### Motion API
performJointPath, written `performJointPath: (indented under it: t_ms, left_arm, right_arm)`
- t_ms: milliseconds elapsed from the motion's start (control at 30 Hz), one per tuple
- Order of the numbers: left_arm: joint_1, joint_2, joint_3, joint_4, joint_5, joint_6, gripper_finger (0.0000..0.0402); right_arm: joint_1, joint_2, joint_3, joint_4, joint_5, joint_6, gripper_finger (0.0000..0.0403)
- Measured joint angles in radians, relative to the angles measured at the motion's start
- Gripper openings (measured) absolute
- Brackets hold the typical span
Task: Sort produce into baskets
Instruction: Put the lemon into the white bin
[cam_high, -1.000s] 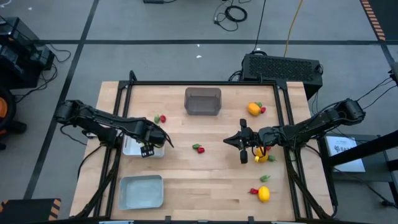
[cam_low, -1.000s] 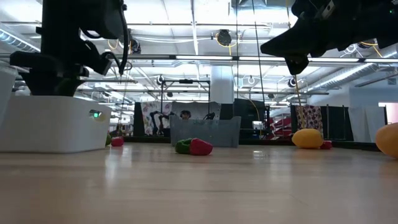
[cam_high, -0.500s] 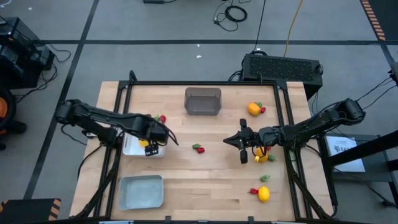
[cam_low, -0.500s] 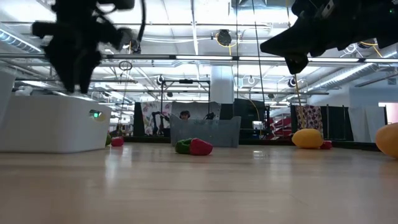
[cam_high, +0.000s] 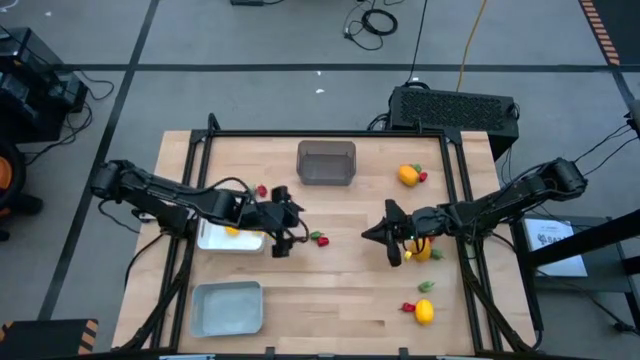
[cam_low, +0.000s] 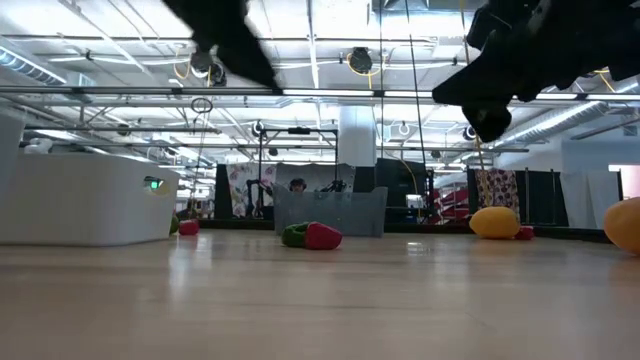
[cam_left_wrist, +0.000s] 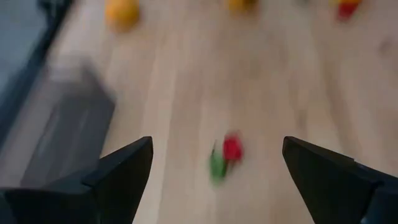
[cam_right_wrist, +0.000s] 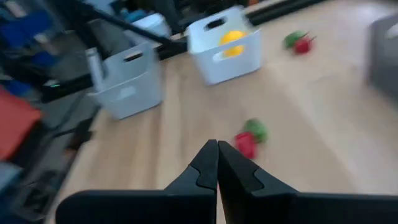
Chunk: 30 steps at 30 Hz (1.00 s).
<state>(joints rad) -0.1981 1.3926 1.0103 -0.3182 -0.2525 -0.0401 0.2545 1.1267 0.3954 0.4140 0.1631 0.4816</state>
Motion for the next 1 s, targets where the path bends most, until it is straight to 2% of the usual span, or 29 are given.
performJointPath:
  t_ms: [100, 233, 400, 533, 633, 767, 867, 1000]
  left_arm:
    - [-0.023, 0.017, -0.057, 0.173, 0.019, 0.042, 0.0365]
    - [-0.057, 0.069, -0.119, 0.407, 0.068, 0.080, 0.0365]
    - [-0.101, 0.195, -0.137, 0.667, 0.095, 0.137, 0.0365]
    - [-0.106, 0.330, -0.113, 0.837, 0.102, 0.190, 0.0365]
    - [-0.093, 0.416, -0.053, 0.866, 0.143, 0.206, 0.0365]
    - [-0.070, 0.532, 0.078, 0.851, 0.242, 0.195, 0.0365]
    - [-0.063, 0.624, 0.204, 0.779, 0.300, 0.191, 0.0365]
    - [-0.050, 0.733, 0.381, 0.659, 0.308, 0.236, 0.0365]
  right_arm:
    - [0.030, 0.000, 0.000, 0.000, -0.017, 0.057, 0.0000]
    - [0.095, 0.000, 0.004, -0.007, 0.029, 0.127, 0.0000]
    - [0.187, 0.005, 0.050, -0.053, 0.140, 0.178, 0.0000]
    - [0.255, 0.038, 0.111, -0.137, 0.155, 0.211, 0.0000]
    - [0.306, 0.074, 0.165, -0.199, 0.153, 0.227, 0.0000]
    - [0.370, 0.122, 0.256, -0.406, 0.148, 0.298, 0.0000]
    - [0.407, 0.155, 0.325, -0.555, 0.148, 0.354, 0.0000]
    - [0.441, 0.165, 0.406, -0.747, 0.148, 0.400, 0.0000]
